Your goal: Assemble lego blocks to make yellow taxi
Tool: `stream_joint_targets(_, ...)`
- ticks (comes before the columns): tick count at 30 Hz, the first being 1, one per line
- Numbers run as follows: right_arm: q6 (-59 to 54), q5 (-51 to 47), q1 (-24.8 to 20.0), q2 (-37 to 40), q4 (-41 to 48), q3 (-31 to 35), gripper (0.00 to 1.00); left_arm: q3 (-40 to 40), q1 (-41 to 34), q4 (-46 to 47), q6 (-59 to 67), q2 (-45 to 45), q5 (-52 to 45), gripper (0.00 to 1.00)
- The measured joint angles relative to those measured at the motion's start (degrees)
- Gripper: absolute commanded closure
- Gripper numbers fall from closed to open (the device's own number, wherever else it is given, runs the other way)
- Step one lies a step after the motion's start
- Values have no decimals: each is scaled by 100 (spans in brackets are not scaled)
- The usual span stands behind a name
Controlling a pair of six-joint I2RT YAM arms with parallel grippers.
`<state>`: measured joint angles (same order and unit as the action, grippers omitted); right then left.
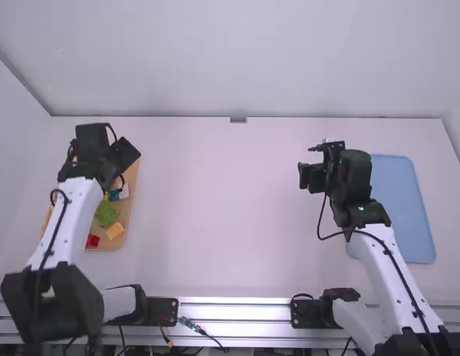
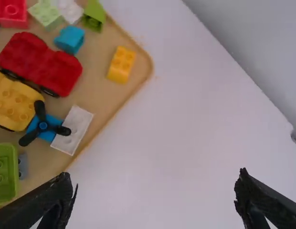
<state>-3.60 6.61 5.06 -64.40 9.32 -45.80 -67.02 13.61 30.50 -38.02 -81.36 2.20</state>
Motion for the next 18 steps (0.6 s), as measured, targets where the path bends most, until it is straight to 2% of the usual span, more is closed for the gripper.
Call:
stream_joint_targets(8,-59,55,170,-470,122,-367,2,-2149,544,1235,-931,-2044,0,2)
stream_joint_targets(11,-92,74,208,-570,122,-446,1,-2457,734,1300,-1320,-2487,4,1)
stream_joint_targets(18,-101,72,205,-632,166,-461,1,-2500,1226,1648,-2004,-2879,136,1)
